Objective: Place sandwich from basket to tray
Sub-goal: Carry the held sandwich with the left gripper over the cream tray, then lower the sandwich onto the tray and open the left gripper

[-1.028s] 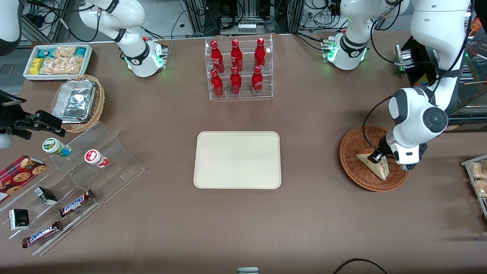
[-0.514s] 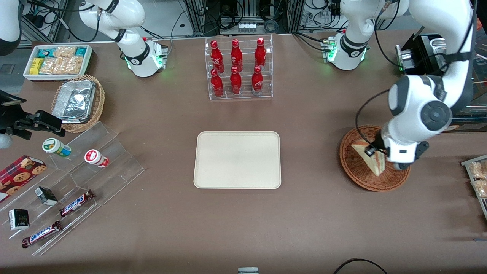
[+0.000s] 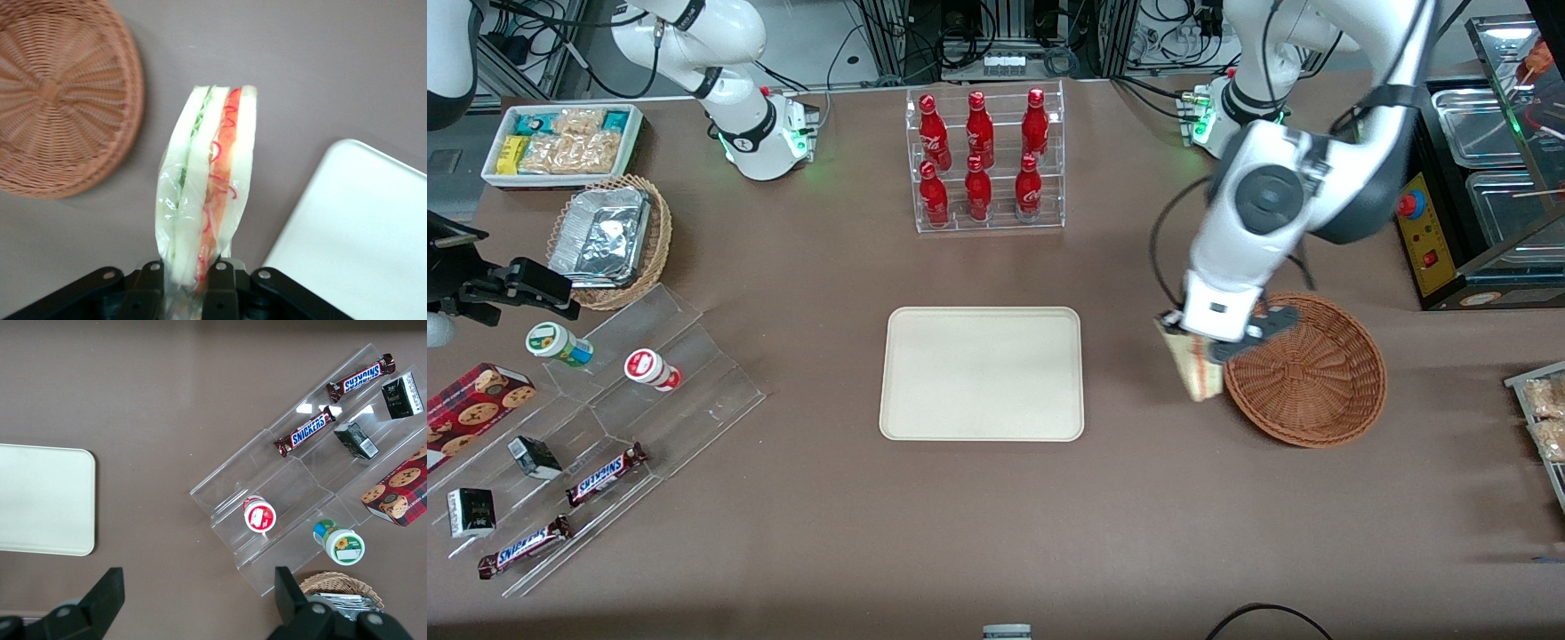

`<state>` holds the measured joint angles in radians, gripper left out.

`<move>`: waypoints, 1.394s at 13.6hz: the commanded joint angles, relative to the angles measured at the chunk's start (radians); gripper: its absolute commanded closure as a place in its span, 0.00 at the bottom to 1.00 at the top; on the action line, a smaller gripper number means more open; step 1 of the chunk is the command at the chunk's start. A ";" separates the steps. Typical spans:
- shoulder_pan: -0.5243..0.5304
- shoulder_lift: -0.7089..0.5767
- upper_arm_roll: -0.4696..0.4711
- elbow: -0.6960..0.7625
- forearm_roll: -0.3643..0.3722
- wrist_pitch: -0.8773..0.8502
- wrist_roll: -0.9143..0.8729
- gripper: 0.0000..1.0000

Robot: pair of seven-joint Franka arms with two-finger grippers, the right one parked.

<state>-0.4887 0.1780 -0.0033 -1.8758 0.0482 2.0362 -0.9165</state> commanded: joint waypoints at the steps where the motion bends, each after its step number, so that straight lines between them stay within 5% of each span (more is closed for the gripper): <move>1: -0.108 0.128 0.016 0.150 0.009 -0.016 -0.015 0.90; 5: -0.226 0.334 0.017 0.277 0.019 0.084 -0.047 0.90; 14: -0.277 0.494 0.017 0.268 0.058 0.289 -0.065 0.87; 15: -0.281 0.501 0.017 0.268 0.058 0.291 -0.068 0.77; 16: -0.281 0.508 0.017 0.270 0.058 0.292 -0.068 0.48; 17: -0.281 0.518 0.017 0.274 0.059 0.295 -0.067 0.07; 19: -0.280 0.506 0.017 0.270 0.073 0.289 -0.068 0.00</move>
<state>-0.7539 0.6757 0.0005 -1.6311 0.0976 2.3313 -0.9585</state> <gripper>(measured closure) 0.480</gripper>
